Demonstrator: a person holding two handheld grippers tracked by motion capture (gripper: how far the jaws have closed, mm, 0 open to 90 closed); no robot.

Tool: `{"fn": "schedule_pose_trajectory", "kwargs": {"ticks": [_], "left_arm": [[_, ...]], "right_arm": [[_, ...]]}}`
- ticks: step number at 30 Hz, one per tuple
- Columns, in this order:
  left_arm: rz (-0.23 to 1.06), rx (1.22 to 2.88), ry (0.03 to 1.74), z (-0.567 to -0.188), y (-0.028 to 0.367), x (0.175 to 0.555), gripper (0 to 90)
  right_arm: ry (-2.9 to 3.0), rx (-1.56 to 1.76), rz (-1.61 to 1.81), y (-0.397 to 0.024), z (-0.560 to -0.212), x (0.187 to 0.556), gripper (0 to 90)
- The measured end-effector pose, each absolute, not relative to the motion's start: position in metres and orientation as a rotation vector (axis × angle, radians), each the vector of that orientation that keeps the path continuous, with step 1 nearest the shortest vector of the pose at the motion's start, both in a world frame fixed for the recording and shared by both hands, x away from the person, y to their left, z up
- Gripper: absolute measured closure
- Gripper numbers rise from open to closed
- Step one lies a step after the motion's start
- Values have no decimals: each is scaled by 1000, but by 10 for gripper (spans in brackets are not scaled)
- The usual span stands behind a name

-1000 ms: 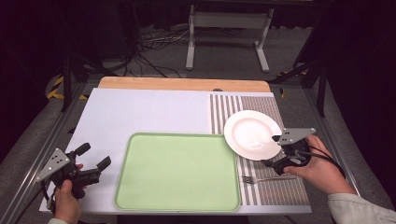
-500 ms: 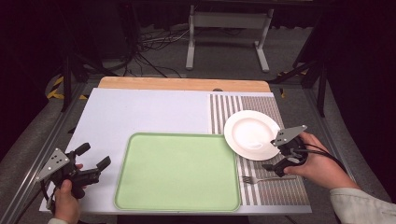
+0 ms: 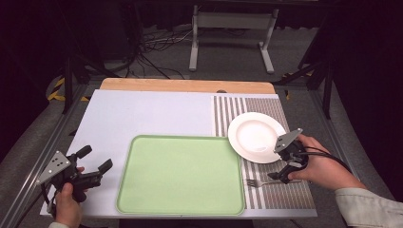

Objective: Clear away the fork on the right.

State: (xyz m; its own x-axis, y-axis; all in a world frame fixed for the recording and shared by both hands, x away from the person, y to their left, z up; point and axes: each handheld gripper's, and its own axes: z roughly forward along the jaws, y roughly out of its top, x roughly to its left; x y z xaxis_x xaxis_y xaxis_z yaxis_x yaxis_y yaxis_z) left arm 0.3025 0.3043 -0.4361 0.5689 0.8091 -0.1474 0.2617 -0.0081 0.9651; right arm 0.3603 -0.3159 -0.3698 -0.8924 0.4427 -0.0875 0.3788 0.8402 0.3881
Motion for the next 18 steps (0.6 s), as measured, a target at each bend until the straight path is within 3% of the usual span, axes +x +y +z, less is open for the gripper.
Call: {"fn": "schedule_pose_trajectory", "kwargs": {"ticks": [18], "left_arm": [[544, 1565, 936, -437, 304, 303, 30]], "right_arm": [[2929, 617, 415, -317, -384, 355, 93]]}}
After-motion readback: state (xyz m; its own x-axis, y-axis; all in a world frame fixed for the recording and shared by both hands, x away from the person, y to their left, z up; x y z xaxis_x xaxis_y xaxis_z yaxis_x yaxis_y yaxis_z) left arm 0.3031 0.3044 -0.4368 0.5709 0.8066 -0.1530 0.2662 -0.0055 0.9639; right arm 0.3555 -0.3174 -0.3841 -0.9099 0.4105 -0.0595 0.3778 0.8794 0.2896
